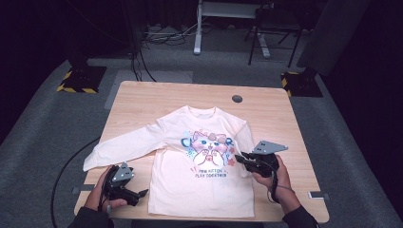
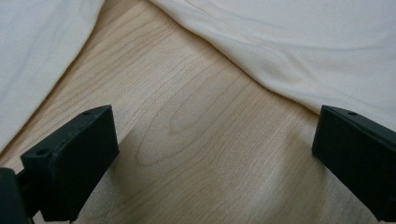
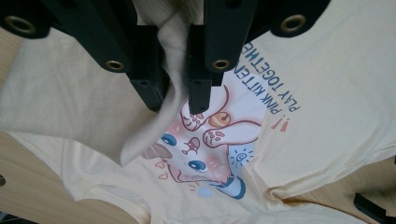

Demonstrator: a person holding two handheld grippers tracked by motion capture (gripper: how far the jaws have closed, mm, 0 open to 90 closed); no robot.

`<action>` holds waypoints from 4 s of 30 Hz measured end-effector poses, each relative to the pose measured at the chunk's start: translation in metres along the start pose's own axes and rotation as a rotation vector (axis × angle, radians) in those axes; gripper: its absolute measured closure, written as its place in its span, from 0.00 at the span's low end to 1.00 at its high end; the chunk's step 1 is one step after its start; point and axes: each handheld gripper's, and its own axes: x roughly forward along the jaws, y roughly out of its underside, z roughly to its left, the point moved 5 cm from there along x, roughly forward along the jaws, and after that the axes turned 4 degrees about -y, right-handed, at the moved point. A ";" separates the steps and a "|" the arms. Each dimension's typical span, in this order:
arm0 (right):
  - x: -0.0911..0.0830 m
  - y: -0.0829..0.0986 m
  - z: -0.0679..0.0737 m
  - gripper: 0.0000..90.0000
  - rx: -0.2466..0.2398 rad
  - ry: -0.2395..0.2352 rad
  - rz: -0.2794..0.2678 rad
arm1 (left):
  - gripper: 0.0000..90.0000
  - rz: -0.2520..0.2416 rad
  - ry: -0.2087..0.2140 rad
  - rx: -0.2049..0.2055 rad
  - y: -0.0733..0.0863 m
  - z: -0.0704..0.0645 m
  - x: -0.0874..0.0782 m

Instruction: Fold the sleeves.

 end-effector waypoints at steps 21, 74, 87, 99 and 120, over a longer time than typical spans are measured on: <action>0.017 -0.009 0.033 0.87 -0.060 -0.106 0.013 | 0.00 0.000 0.000 0.000 0.000 0.000 0.000; 0.037 0.028 0.079 0.84 -0.278 -0.363 0.282 | 0.00 0.000 -0.002 -0.004 0.000 0.000 0.000; 0.044 0.036 0.080 0.84 -0.275 -0.363 0.343 | 0.00 0.001 -0.009 -0.010 0.000 0.001 0.000; 0.030 0.025 0.093 0.64 -0.233 -0.383 0.300 | 0.00 0.002 -0.011 -0.014 0.000 0.001 0.000; 0.007 0.000 0.112 0.34 -0.227 -0.415 0.155 | 0.00 0.002 -0.012 -0.016 0.000 0.001 0.000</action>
